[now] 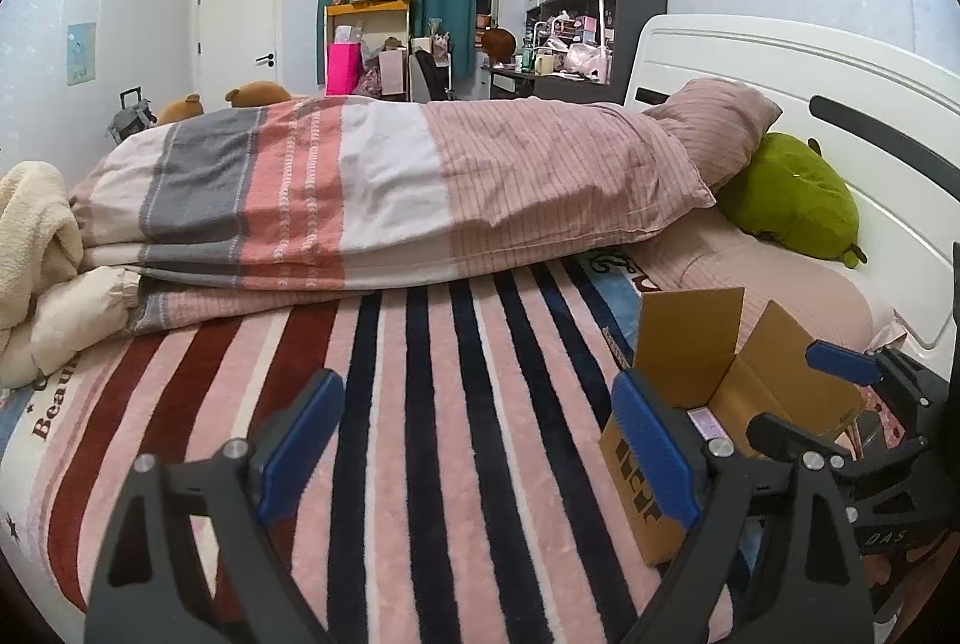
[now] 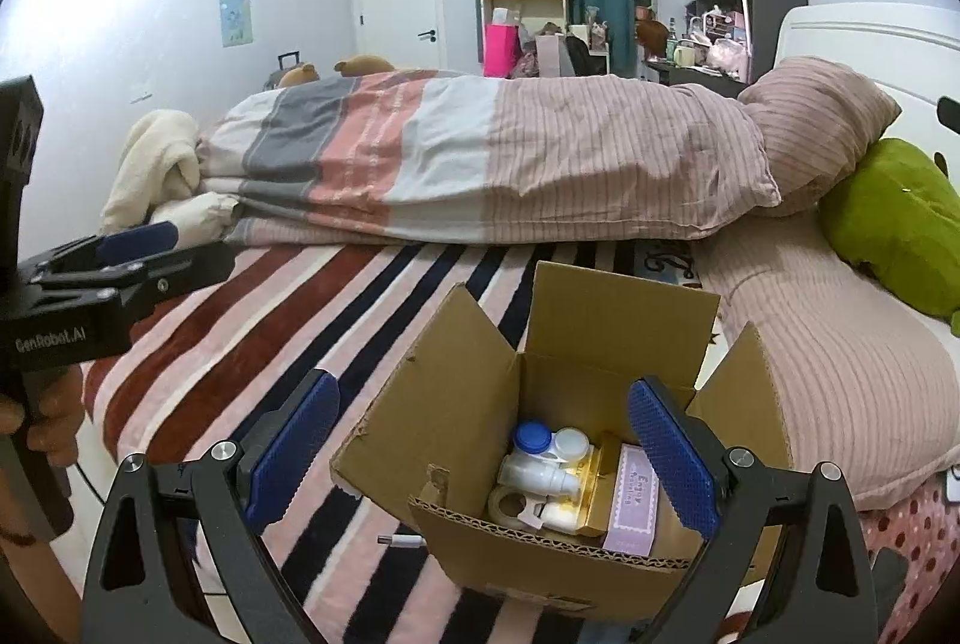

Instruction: Organize rigid objects

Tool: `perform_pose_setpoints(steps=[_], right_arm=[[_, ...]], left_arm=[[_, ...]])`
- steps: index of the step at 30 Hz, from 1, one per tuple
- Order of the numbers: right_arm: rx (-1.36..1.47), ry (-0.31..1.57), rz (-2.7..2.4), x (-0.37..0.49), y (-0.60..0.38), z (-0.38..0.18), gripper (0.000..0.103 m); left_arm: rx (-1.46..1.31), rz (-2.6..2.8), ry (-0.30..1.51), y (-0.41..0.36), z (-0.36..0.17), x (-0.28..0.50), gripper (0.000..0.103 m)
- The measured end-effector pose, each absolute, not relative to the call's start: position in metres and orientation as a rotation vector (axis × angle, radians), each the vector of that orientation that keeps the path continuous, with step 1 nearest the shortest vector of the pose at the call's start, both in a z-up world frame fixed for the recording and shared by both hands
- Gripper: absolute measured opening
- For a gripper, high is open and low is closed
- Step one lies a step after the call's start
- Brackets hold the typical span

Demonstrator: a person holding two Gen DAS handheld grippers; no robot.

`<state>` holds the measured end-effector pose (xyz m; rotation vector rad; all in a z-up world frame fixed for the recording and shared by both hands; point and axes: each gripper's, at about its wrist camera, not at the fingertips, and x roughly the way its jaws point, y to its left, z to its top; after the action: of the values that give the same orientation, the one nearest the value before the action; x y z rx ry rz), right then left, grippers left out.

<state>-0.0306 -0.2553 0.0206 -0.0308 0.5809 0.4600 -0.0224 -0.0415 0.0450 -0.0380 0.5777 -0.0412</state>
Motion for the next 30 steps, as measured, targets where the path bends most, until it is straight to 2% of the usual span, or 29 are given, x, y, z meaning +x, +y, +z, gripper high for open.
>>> perform_pose_setpoints(steps=[30], right_arm=[[0.024,0.574,0.512,-0.038,-0.253,0.035,0.097]], left_arm=[[-0.04,0.003,0.553,-0.033,0.052,-0.03,0.089]])
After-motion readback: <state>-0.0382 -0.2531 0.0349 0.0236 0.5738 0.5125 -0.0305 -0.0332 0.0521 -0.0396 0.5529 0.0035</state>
